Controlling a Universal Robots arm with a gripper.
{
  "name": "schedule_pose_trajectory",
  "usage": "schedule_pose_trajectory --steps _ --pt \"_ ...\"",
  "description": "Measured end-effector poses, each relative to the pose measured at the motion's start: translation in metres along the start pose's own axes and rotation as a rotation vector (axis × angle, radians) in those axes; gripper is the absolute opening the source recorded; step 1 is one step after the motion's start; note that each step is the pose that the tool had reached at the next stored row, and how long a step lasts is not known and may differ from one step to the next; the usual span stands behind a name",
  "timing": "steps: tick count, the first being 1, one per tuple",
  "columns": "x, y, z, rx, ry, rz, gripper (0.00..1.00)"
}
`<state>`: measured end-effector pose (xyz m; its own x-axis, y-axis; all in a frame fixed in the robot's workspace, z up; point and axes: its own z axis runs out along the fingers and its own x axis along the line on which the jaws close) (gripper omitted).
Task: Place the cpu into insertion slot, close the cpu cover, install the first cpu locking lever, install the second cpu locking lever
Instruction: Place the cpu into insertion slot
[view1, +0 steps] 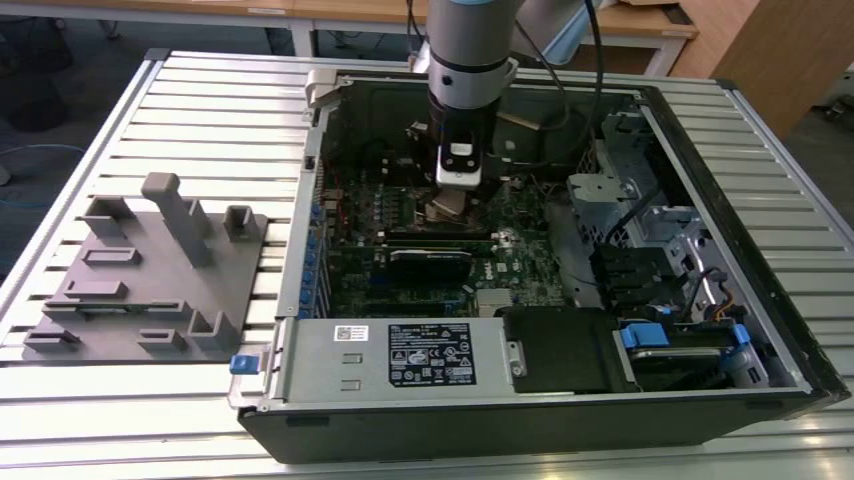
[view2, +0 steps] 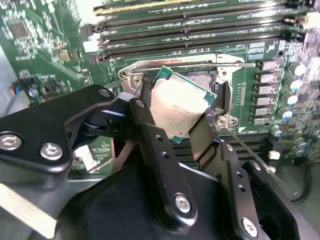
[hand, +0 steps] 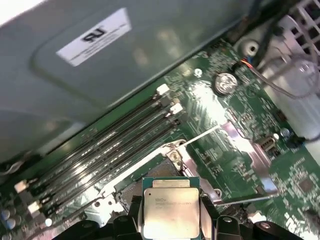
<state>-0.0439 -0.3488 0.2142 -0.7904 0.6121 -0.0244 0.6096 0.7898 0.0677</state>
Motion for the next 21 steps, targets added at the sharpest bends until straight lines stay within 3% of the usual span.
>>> schedule_pose_trajectory --steps 11,18,21 --pt "0.0000 0.0000 0.0005 0.0048 -0.0135 0.199 0.54" --pt "0.0000 0.0000 0.0005 0.0052 -0.0144 0.213 0.54" --pt "0.0001 0.0000 0.0006 0.0058 -0.0163 0.241 0.54"
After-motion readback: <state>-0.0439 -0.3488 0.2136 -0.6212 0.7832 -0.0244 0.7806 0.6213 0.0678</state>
